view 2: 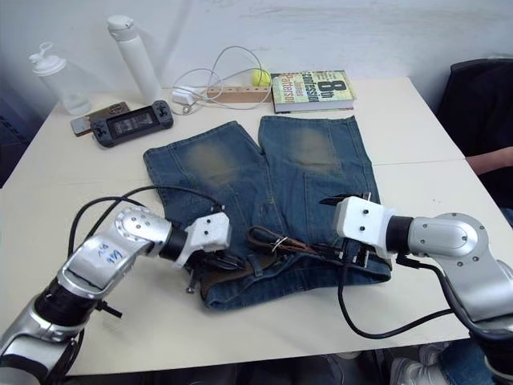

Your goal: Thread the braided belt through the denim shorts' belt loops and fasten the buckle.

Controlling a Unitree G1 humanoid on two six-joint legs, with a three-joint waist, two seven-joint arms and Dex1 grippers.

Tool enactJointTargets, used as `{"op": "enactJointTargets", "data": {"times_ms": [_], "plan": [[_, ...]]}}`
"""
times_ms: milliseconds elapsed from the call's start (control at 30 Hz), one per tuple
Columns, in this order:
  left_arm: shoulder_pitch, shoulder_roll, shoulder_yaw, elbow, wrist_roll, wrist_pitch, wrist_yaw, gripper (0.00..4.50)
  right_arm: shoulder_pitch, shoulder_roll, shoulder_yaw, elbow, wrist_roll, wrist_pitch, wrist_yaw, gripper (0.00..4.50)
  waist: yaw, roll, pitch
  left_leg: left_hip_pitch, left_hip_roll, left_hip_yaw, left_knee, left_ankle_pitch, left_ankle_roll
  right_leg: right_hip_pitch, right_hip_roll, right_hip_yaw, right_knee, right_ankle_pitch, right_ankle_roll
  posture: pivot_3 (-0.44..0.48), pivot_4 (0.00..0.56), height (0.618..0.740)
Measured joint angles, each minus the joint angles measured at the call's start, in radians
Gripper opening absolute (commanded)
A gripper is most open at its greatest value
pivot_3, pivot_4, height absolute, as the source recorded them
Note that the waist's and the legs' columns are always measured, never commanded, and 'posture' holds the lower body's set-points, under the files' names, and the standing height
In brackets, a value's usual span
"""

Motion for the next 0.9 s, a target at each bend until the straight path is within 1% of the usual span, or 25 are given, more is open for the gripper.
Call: {"op": "enactJointTargets", "data": {"times_ms": [133, 233, 400, 700, 900], "plan": [[0.049, 0.036, -0.054, -0.006, 0.076, -0.111, 0.035, 0.07, -0.002, 0.006, 0.04, -0.001, -0.012, 0.0, -0.005, 4.5, 0.0, 0.001, -0.001, 0.002, 0.0, 0.0, -0.001, 0.0, 0.0, 0.001, 0.0, 0.0, -0.001, 0.0, 0.0, 0.0, 0.15, 0.74], [0.085, 0.029, -0.037, -0.002, 0.08, -0.137, 0.06, 0.07, -0.005, 0.037, 0.083, -0.001, -0.035, -0.001, -0.028, 4.5, -0.001, 0.002, -0.002, 0.004, 0.0, 0.001, -0.002, 0.0, 0.0, 0.002, 0.0, 0.001, -0.003, 0.0, -0.001, 0.0, 0.15, 0.74], [0.09, 0.007, -0.024, 0.002, 0.073, -0.127, 0.073, 0.07, -0.004, 0.082, 0.141, 0.022, -0.087, -0.017, -0.071, 4.5, 0.004, 0.002, -0.002, 0.005, 0.0, 0.001, -0.002, 0.0, 0.0, 0.003, 0.0, 0.001, -0.003, 0.0, -0.001, 0.0, 0.15, 0.74], [0.08, 0.002, -0.017, 0.003, 0.062, -0.087, 0.069, 0.07, -0.02, 0.169, 0.164, 0.059, -0.109, 0.0, -0.121, 4.5, 0.002, 0.002, -0.002, 0.006, 0.0, 0.001, -0.003, 0.0, 0.0, 0.003, 0.0, 0.001, -0.003, 0.0, -0.001, 0.0, 0.15, 0.74], [0.075, 0.002, -0.017, 0.003, 0.061, -0.074, 0.07, 0.07, -0.026, 0.179, 0.175, 0.059, -0.114, 0.024, -0.129, 4.5, 0.0, 0.002, -0.002, 0.006, 0.0, 0.001, -0.003, 0.0, 0.0, 0.003, 0.0, 0.001, -0.002, 0.0, -0.001, 0.0, 0.15, 0.74]]}}
